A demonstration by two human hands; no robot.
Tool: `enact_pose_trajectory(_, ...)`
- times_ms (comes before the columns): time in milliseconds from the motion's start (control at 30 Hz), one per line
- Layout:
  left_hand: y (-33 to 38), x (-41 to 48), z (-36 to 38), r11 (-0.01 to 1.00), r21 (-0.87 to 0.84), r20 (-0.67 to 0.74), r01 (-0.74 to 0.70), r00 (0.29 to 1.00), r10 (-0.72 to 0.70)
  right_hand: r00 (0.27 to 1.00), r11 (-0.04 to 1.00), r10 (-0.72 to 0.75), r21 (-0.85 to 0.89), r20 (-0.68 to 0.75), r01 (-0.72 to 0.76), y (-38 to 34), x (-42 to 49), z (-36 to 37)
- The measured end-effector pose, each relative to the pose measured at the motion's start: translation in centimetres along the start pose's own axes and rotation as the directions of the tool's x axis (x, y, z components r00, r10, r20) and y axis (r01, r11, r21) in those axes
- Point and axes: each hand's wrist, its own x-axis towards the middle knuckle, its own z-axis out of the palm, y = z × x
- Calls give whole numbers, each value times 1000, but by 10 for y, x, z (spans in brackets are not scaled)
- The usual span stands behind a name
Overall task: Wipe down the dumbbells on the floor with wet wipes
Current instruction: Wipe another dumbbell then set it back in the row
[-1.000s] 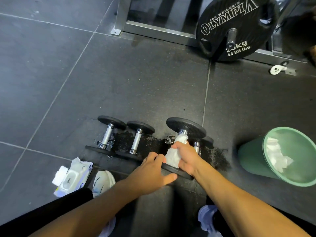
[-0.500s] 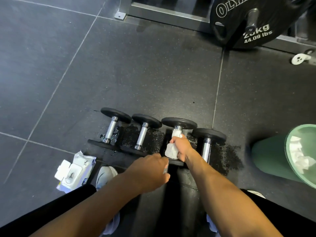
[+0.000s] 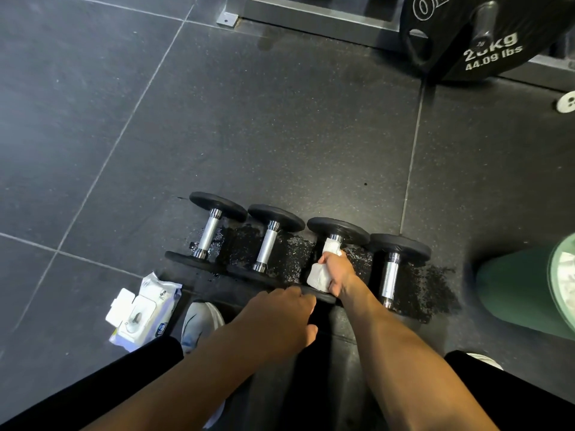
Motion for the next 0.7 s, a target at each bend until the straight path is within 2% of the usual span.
enact_pose_trajectory(233, -3, 3, 3, 998, 61, -16, -10, 1000, 10, 1000, 1000, 7, -19, -28, -8, 11, 9, 2)
enact_pose_trajectory(500, -10, 2, 9, 990, 136, 8, 31, 999, -32, 997, 997, 35, 66, -63, -30, 14, 11, 3)
enact_pose_trajectory(700, -6, 0, 4, 990, 139, 24, 11, 1000, -14, 996, 999, -19, -28, -88, 16, -5, -11, -12)
